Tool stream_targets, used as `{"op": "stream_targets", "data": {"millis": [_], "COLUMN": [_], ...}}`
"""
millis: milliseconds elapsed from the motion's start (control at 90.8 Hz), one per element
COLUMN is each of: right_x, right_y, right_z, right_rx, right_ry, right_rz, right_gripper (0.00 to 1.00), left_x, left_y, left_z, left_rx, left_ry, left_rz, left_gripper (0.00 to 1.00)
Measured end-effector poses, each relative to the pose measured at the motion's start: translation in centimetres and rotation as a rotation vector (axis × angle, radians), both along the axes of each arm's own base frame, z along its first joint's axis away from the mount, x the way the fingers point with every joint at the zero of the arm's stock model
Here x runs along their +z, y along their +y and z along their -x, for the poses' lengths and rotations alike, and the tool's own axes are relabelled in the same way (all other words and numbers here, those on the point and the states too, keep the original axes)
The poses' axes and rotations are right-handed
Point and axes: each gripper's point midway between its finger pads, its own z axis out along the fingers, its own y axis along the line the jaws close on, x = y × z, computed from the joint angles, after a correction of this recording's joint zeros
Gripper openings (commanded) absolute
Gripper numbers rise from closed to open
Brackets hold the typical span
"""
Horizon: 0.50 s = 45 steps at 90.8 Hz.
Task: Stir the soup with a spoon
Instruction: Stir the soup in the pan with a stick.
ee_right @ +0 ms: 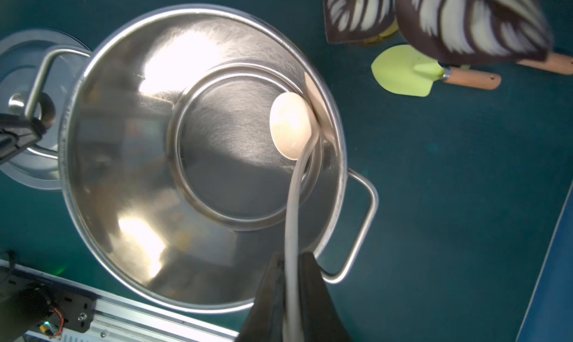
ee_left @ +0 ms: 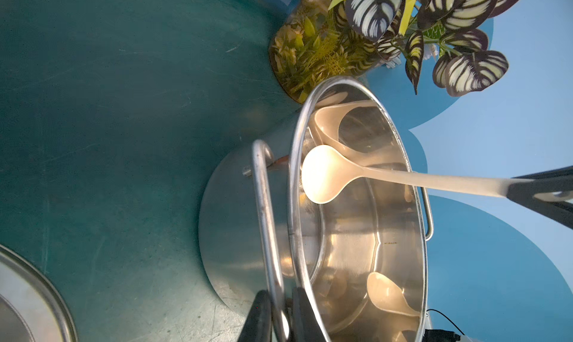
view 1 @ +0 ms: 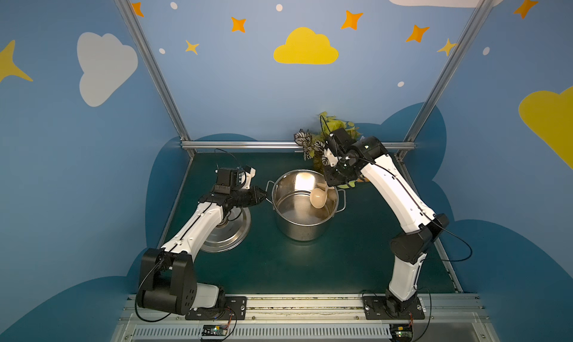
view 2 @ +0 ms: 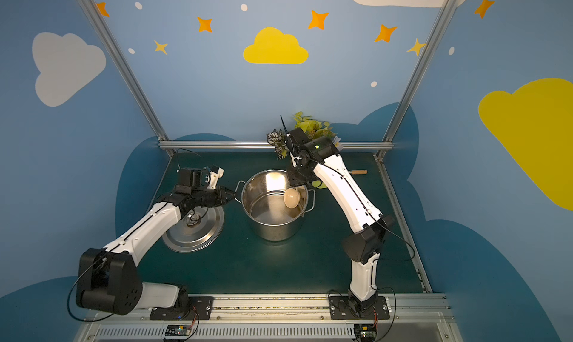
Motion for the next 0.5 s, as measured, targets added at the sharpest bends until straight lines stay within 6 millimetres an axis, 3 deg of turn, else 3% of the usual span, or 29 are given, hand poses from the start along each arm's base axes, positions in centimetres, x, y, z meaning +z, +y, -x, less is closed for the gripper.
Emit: {"op": "stream_targets", "data": {"millis": [286, 496], "right_x": [-2.6, -1.3], "right_y": [4.5, 8.8], "right_z": [-2.5, -1.7], "right_rx": [0.038, 0.122], "right_ry": [0.045, 0.030], "right_rz": [-0.108, -0.201], "right_gripper": [0.00, 0.00], "left_x": [0.0, 0.0], "left_y": [0.0, -0.1], "left_z": [0.0, 0.1], "left_rx": [0.001, -0.002], "left_ry": [0.001, 0.005], "left_rz": [0.003, 0.011], "left_gripper": [0.15, 0.15]}}
